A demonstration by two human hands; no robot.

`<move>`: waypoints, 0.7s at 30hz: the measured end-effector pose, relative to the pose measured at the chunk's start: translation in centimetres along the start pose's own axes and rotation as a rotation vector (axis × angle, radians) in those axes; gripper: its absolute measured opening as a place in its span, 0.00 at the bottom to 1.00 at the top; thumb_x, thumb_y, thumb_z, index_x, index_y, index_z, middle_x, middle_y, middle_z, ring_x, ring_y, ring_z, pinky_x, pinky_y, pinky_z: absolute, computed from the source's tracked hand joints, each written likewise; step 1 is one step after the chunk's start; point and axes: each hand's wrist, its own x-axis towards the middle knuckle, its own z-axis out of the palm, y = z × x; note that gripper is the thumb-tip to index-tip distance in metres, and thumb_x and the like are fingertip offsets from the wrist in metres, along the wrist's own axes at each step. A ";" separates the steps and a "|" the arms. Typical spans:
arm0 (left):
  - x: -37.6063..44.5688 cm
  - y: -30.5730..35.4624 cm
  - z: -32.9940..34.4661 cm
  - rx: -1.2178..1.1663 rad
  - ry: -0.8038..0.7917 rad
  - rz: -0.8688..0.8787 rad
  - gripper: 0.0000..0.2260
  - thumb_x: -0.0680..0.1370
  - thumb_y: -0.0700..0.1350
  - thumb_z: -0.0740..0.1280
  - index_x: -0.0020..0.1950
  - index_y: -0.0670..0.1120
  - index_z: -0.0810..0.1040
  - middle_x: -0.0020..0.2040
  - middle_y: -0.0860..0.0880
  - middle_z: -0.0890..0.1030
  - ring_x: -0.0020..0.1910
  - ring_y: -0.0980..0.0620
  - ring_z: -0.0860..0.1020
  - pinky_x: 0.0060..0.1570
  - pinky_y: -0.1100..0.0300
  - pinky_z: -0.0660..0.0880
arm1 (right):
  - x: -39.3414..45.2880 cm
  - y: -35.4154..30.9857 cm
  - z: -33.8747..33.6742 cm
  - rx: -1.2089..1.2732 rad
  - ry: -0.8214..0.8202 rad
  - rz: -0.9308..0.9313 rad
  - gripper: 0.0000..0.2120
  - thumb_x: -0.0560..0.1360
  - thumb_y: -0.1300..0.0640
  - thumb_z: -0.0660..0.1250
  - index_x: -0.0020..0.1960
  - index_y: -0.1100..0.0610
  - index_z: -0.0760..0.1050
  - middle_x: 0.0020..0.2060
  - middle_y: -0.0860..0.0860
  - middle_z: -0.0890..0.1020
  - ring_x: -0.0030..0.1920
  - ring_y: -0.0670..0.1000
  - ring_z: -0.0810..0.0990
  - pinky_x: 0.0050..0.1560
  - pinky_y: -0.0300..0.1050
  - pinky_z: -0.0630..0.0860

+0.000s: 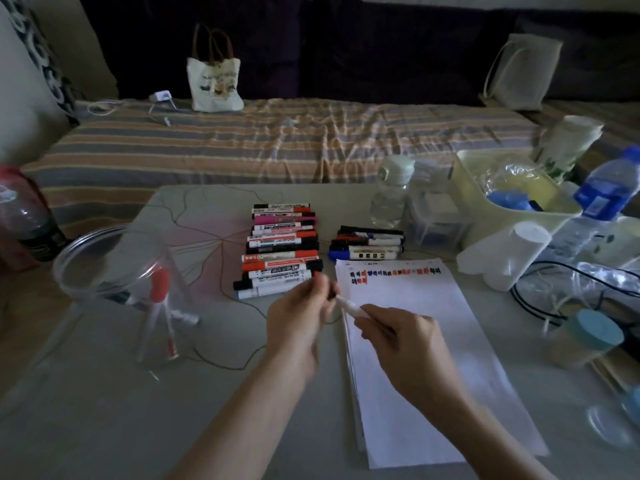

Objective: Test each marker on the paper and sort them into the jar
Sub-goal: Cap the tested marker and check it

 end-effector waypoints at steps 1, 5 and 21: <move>0.8 0.7 -0.5 -0.089 0.058 -0.013 0.06 0.76 0.43 0.70 0.48 0.41 0.83 0.41 0.45 0.85 0.41 0.53 0.83 0.52 0.59 0.79 | -0.4 0.5 -0.2 -0.052 0.039 -0.046 0.08 0.77 0.54 0.69 0.41 0.56 0.81 0.27 0.49 0.78 0.28 0.50 0.74 0.28 0.42 0.68; 3.1 1.6 -2.5 0.112 0.015 0.173 0.05 0.77 0.40 0.68 0.52 0.41 0.80 0.45 0.44 0.84 0.41 0.51 0.83 0.50 0.54 0.81 | -0.6 2.4 -1.6 -0.042 0.038 0.176 0.11 0.78 0.56 0.67 0.59 0.47 0.78 0.39 0.45 0.83 0.33 0.43 0.80 0.30 0.36 0.76; 8.0 -5.6 -2.8 1.417 -0.427 0.788 0.22 0.78 0.62 0.56 0.69 0.55 0.72 0.70 0.57 0.71 0.69 0.56 0.68 0.66 0.57 0.68 | 3.7 4.1 -2.6 0.673 0.174 0.600 0.15 0.73 0.49 0.69 0.53 0.60 0.80 0.33 0.51 0.75 0.35 0.47 0.72 0.36 0.41 0.70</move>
